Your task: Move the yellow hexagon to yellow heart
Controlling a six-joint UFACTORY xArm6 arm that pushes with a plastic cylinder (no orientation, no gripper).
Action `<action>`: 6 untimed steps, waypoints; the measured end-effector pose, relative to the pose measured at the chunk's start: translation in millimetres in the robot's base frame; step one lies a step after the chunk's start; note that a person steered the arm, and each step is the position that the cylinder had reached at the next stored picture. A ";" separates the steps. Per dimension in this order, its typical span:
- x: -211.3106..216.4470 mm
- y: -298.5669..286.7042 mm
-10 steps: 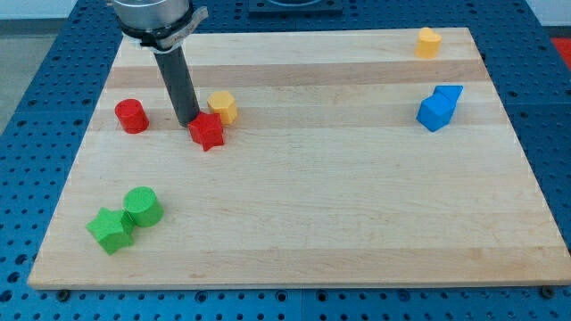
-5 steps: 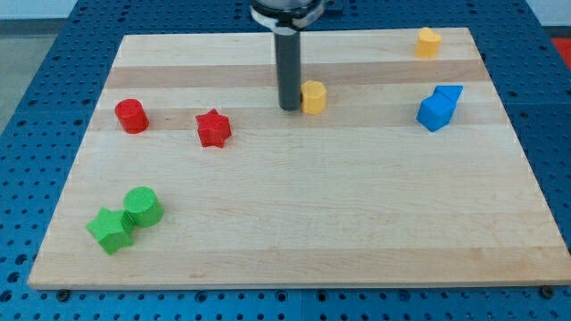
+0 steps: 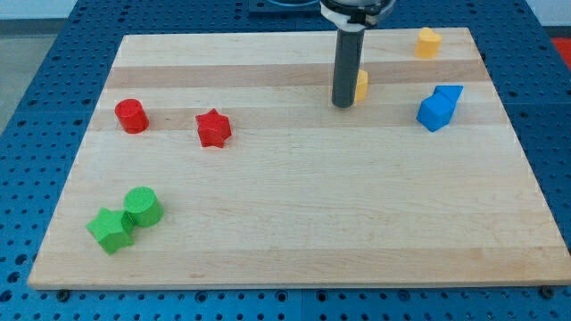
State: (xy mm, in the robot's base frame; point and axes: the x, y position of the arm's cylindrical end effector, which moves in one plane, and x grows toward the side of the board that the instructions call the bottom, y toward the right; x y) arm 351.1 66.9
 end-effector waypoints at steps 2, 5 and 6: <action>-26.7 9.5; -67.5 53.7; -79.6 65.8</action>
State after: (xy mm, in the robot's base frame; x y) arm 271.5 132.7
